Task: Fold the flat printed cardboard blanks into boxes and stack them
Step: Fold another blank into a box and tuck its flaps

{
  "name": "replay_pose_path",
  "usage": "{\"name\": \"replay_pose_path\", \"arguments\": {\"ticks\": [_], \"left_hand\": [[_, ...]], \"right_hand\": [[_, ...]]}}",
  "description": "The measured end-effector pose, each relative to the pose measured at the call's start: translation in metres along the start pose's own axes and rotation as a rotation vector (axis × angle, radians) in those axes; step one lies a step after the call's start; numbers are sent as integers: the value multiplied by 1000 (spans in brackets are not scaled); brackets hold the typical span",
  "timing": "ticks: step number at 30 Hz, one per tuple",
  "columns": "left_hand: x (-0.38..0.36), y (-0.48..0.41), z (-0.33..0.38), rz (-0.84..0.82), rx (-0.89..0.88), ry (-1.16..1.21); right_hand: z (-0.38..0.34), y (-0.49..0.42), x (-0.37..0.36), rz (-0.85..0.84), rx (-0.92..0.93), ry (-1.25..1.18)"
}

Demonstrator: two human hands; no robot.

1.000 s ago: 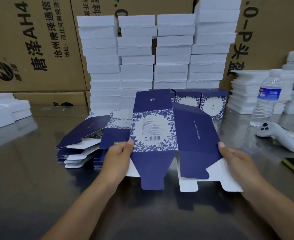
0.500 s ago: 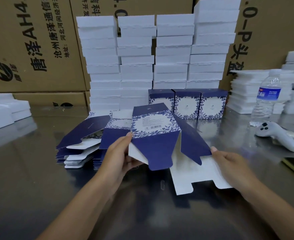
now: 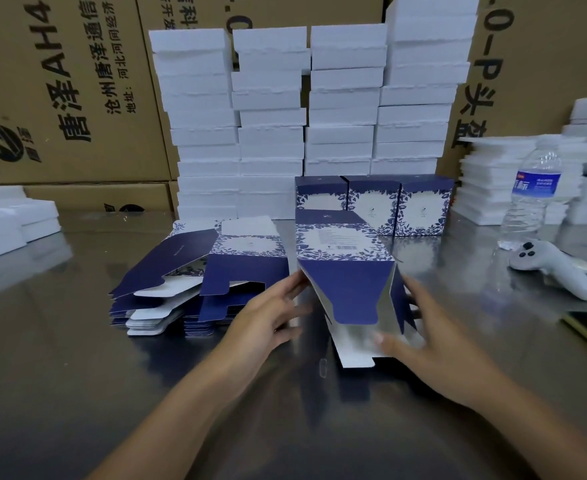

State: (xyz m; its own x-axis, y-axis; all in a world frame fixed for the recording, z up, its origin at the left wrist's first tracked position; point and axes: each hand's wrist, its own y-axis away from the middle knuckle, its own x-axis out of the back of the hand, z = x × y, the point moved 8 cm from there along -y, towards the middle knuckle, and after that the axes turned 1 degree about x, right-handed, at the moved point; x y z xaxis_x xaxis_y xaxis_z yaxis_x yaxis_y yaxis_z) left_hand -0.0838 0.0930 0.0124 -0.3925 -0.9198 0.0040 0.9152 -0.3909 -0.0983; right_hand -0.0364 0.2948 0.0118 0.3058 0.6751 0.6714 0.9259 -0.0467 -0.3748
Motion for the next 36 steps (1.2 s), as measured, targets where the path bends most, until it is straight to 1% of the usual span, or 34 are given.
{"name": "replay_pose_path", "arguments": {"ticks": [2, 4, 6, 7, 11, 15, 19, 23, 27, 30, 33, 34, 36], "left_hand": [[-7, 2, 1, -82, -42, -102], [-15, 5, 1, -178, -85, -177], [-18, 7, -2, -255, -80, -217], [-19, 9, -3, -285, -72, -228], [-21, 10, -3, -303, -84, -239], [-16, 8, 1, -207, -113, -213], [-9, 7, 3, -114, -146, -223], [-5, 7, 8, -10, -206, -239], [6, 5, 4, 140, -183, -178], [11, 5, 4, 205, -160, -201], [11, 7, 5, 244, -164, -226], [11, 8, 7, 263, -180, -233], [11, 9, 11, 302, -205, -268]], "right_hand": [[-3, -1, 6, 78, 6, -65], [-4, -1, 6, 74, -26, -183], [-3, 0, 6, 65, -56, -282], [-2, 0, 7, 87, -65, -320], [-1, 1, 10, 146, -79, -426], [-10, 5, 16, 189, -60, -375], [-23, 7, 15, 181, 50, -162], [-35, 10, 20, 260, 140, -114], [-42, 11, 21, 272, 185, -99], [-37, 12, 24, 311, 151, -176], [-34, 13, 32, 412, 120, -175], [-35, 13, 33, 415, 122, -141], [-35, 9, 25, 321, 126, -43]]}}
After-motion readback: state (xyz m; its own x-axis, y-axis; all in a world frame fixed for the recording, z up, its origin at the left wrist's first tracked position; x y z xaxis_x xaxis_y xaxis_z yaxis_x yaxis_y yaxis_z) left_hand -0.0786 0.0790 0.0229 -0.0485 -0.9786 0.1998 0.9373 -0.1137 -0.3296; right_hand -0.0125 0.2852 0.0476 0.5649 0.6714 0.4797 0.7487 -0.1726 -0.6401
